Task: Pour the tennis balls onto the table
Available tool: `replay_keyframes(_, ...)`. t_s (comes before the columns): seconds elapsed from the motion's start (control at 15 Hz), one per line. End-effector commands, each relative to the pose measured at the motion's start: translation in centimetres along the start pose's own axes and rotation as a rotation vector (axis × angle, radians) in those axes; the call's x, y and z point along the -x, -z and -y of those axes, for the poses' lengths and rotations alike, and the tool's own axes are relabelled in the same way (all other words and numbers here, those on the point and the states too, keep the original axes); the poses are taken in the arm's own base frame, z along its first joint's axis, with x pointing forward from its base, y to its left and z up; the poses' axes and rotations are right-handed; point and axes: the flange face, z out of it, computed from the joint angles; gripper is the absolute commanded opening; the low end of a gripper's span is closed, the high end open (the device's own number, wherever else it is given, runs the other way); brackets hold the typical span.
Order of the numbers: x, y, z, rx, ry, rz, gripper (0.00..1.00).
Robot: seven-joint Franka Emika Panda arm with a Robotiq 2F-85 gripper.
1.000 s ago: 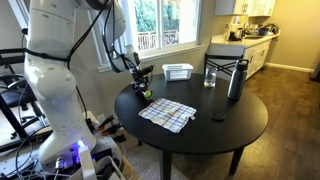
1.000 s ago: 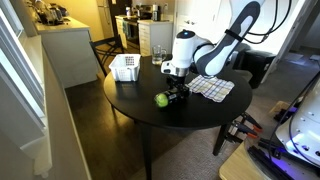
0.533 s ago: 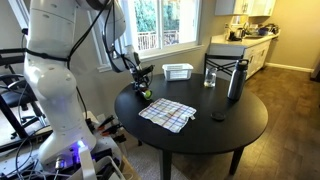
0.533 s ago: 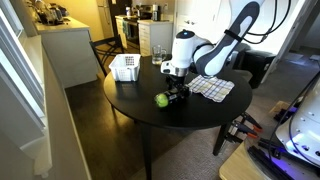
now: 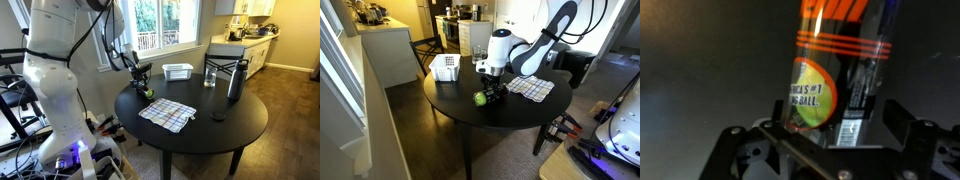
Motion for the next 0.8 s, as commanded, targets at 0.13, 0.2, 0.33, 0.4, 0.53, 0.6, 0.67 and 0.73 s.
replay_keyframes(0.13, -2.7, -0.3, -0.4, 0.005, 0.016, -0.033, 1.0)
replay_keyframes(0.2, -2.9, -0.4, -0.4, 0.013, 0.028, -0.037, 0.75)
replay_keyframes(0.33, -3.2, -0.4, -0.4, 0.018, 0.035, -0.042, 0.67)
replay_keyframes(0.4, -3.2, -0.3, -0.5, 0.021, 0.033, -0.043, 0.6)
replay_keyframes(0.53, -3.1, 0.0, -0.8, 0.032, 0.031, -0.047, 0.49)
replay_keyframes(0.6, -3.1, 0.2, -0.9, 0.038, 0.029, -0.048, 0.43)
replay_keyframes(0.67, -3.1, 0.5, -1.0, 0.049, 0.024, -0.053, 0.41)
replay_keyframes(0.73, -3.0, 0.8, -1.1, 0.059, 0.016, -0.063, 0.41)
